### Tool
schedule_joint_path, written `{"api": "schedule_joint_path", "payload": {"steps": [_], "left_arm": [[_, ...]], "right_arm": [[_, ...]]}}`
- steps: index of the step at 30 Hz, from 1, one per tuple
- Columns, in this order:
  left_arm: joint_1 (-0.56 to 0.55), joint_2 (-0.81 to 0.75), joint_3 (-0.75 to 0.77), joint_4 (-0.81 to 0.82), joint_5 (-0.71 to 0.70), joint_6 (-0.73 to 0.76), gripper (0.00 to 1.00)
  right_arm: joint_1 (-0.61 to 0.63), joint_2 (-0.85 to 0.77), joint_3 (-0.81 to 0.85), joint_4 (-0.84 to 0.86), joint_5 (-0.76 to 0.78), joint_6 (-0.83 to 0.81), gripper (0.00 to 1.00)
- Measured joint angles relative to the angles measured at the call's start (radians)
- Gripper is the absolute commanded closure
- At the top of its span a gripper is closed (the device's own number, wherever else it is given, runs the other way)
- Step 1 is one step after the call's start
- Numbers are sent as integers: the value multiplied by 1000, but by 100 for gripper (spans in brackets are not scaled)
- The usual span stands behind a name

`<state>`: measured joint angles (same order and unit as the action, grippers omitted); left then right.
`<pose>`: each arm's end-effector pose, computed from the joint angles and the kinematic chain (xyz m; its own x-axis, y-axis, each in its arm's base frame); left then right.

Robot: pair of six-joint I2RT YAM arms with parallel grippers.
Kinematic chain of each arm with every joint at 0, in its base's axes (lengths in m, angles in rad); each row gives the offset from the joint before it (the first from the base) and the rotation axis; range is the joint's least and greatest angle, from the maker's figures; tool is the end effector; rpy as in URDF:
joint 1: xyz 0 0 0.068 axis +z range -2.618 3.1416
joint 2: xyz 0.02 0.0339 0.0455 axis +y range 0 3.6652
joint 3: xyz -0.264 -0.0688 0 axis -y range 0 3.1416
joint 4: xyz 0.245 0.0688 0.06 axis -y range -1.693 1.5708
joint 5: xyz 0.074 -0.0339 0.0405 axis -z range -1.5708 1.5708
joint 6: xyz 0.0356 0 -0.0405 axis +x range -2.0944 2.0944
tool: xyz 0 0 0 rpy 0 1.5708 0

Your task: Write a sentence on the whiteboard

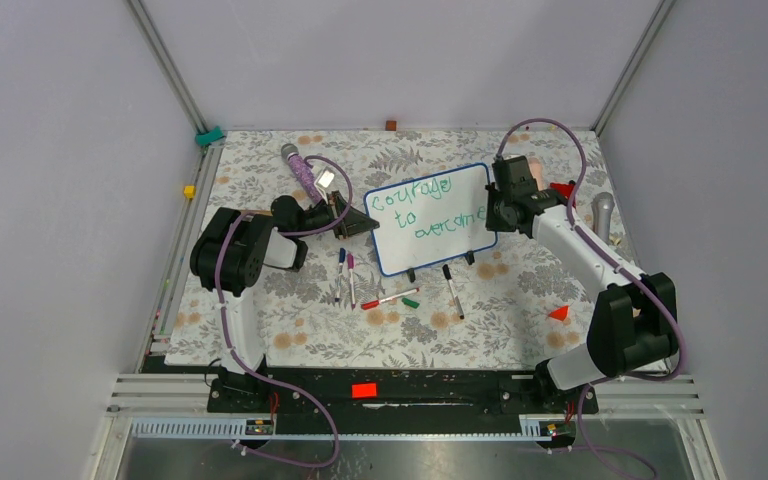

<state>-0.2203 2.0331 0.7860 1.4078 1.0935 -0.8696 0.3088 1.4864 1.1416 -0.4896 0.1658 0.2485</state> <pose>0.3461 -0.1099 0.1511 -0.6297 -0.2187 -0.7454 0.7360 0.1389 -0.6625 0.3084 0.0922 0.2694 -0.7319 0.0211 -0.6811 -0.0146 0.9988 0.0467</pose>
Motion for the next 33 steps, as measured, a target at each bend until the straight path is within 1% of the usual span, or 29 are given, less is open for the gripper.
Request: {"api": "schedule_joint_path", "payload": {"steps": [9,10,12,14,18,22,26,33], "left_arm": [[1,6,5,0,2,-3,99],[1,6,5,0,2,-3,96],[1,6,5,0,2,-3,84],[1,6,5,0,3,-7,77],[1,6,4,0,8,-11,62],[1,6,1,1,9,-13,53],[1,5,-24,0,5,-12,51],[21,-36,-125,-3,-36,11,55]], "right_arm": [[-5,-3,11,1,16,0,100],[-5,-8,11,0,15,0,100],[-5,-27,11,-1,11,3,100],[-5,-56,11,0,5,3,100],[-6,-127,11,1,-3,3,100],[-8,-175,4,2,-4,3,100],[-8,-201,-29,5,-25,2,100],[-9,-248,-84,10,-87,0,100]]}}
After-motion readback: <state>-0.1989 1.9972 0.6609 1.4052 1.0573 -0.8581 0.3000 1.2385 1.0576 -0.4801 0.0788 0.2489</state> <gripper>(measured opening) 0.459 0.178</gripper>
